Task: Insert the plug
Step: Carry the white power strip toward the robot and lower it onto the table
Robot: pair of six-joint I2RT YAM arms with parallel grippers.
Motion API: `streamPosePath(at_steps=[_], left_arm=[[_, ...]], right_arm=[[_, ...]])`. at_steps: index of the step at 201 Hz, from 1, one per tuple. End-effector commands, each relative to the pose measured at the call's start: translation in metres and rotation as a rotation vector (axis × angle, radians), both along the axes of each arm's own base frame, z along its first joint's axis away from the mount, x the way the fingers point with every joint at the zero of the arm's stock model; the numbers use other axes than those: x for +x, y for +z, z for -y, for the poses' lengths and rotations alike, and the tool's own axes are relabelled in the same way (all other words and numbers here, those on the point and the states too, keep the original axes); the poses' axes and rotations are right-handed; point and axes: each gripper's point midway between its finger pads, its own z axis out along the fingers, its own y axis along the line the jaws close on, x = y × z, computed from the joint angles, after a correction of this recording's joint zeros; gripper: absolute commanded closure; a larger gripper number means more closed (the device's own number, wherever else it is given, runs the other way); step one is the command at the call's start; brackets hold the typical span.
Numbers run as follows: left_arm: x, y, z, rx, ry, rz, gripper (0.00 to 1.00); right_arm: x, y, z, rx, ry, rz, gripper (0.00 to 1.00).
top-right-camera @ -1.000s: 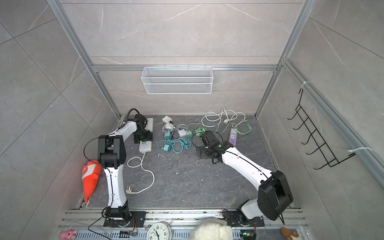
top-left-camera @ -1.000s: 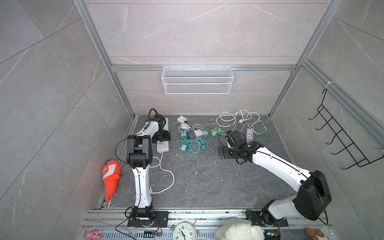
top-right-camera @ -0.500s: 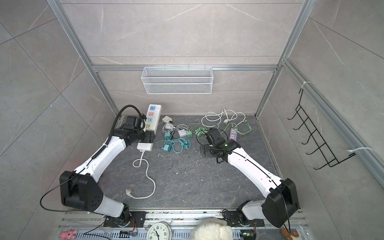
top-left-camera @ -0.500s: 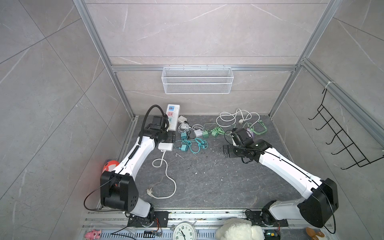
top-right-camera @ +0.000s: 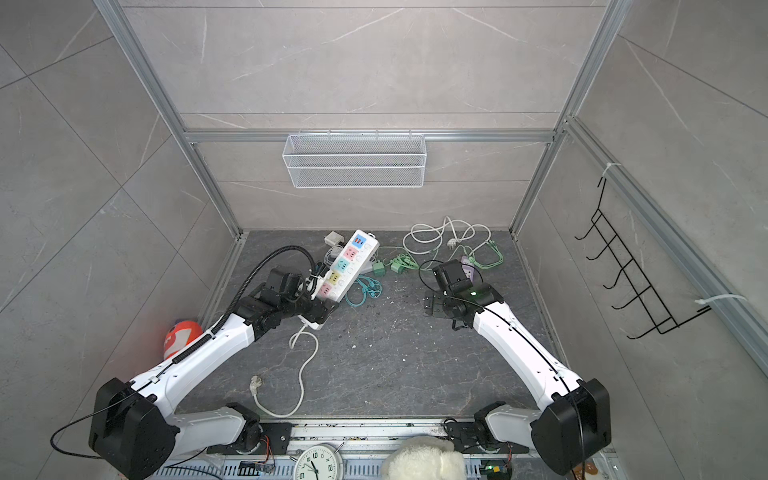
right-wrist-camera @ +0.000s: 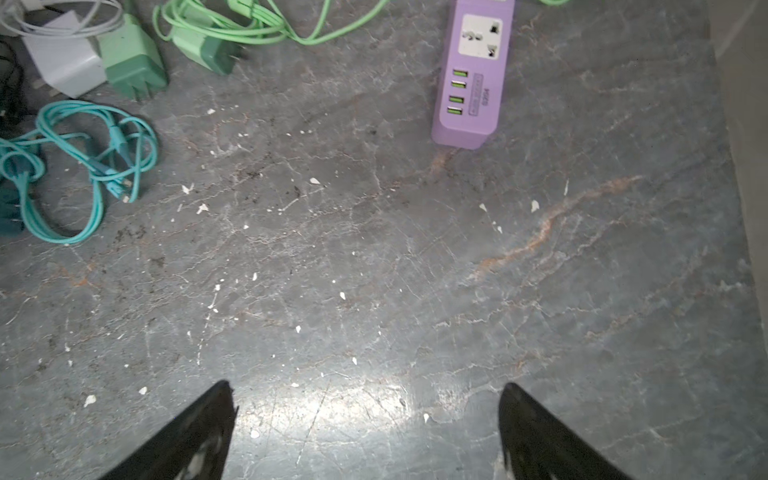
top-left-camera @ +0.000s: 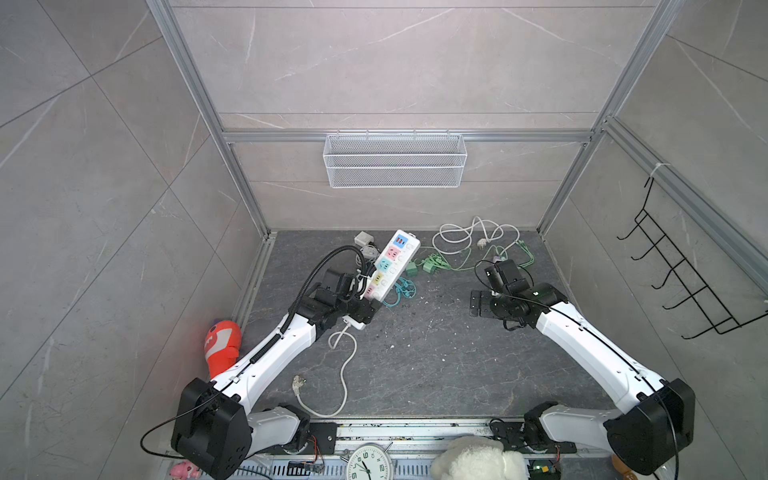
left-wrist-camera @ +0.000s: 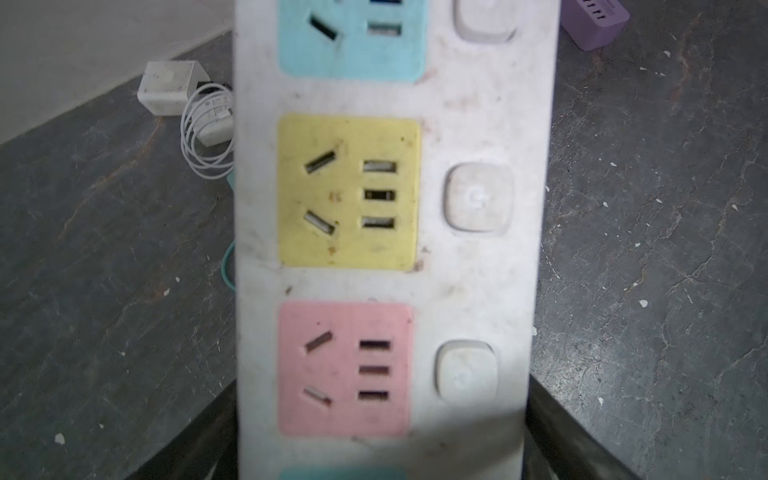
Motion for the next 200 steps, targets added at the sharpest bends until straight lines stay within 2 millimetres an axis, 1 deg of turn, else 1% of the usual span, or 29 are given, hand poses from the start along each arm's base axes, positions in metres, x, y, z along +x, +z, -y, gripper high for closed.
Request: streamPosePath(at_steps=[1,30,57,75,92,119,126,143,171,200], left_arm=[[-0.003,0.034,0.029,-0.033,-0.159,0.206,0.54],[-0.024,0.018,0.049,-0.013,-0.269,0.255,0.54],[-0.055,0.005,0.072,0.006,-0.397,0.331,0.53],[-0.065,-0.006,0.079,0.040,-0.430,0.357,0.52],[-0.073,-0.025,0.082,0.088,-0.461,0.332,0.51],[-0.097,-0.060,0.088,0.222,-0.595,0.345,0.47],[-0.102,-0.066,0.090,0.249,-0.619,0.348,0.47],[-0.107,-0.081,0.090,0.300,-0.651,0.317,0.46],[-0.102,-0.109,0.085,0.413,-0.667,0.227,0.46],[-0.102,-0.130,0.088,0.451,-0.701,0.190,0.45]], right_arm=[[-0.012,-0.001,0.009,-0.006,-0.019,-0.014,0.01],[-0.013,-0.002,0.016,-0.024,-0.025,-0.026,0.01],[-0.011,-0.004,0.013,-0.022,-0.014,-0.041,0.01],[-0.010,-0.005,0.011,-0.017,-0.009,-0.052,0.01],[-0.010,-0.008,0.009,-0.006,-0.002,-0.060,0.01],[-0.010,-0.012,0.005,0.009,0.013,-0.070,0.01],[-0.011,-0.013,0.005,0.007,0.015,-0.075,0.01],[-0.012,-0.017,0.004,0.013,0.017,-0.086,0.01],[-0.012,-0.022,0.004,0.010,0.016,-0.091,0.01],[-0.009,-0.025,0.005,-0.004,0.020,-0.090,0.01]])
